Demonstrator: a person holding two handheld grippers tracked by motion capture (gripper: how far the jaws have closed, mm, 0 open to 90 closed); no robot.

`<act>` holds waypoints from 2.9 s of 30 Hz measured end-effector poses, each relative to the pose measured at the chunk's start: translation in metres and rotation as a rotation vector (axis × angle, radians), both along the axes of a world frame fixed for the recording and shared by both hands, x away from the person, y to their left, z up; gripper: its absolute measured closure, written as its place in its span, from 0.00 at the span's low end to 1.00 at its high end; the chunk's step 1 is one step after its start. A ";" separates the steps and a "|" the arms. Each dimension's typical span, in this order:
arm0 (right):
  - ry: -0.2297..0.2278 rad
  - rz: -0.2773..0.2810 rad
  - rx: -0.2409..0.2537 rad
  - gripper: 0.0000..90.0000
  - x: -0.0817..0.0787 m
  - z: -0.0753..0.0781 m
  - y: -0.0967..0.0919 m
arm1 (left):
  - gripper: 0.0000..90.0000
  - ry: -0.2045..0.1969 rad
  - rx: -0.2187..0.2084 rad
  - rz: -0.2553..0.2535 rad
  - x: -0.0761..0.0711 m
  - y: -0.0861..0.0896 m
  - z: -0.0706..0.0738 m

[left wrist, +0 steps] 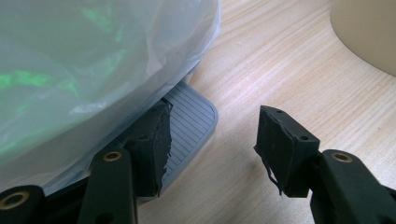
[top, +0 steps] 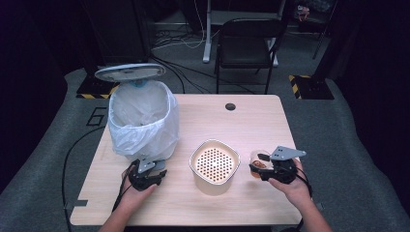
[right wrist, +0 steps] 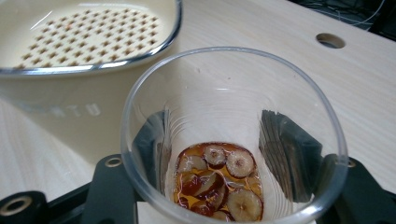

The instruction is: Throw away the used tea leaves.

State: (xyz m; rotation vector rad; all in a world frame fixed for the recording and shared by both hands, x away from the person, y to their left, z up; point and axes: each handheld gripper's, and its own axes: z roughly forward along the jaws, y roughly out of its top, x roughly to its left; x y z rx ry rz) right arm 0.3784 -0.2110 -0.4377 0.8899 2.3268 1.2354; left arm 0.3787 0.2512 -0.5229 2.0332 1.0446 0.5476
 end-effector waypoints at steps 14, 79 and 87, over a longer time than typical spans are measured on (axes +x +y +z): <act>-0.059 -0.037 -0.008 0.49 0.041 0.031 -0.002 | 0.50 -0.001 0.000 0.000 0.000 0.000 0.000; -0.643 0.469 -0.642 0.50 0.019 0.070 0.127 | 0.50 0.005 -0.004 -0.003 0.001 0.001 0.000; -0.797 0.511 -0.806 0.51 0.007 0.063 0.135 | 0.50 0.005 -0.006 -0.001 0.001 0.001 0.000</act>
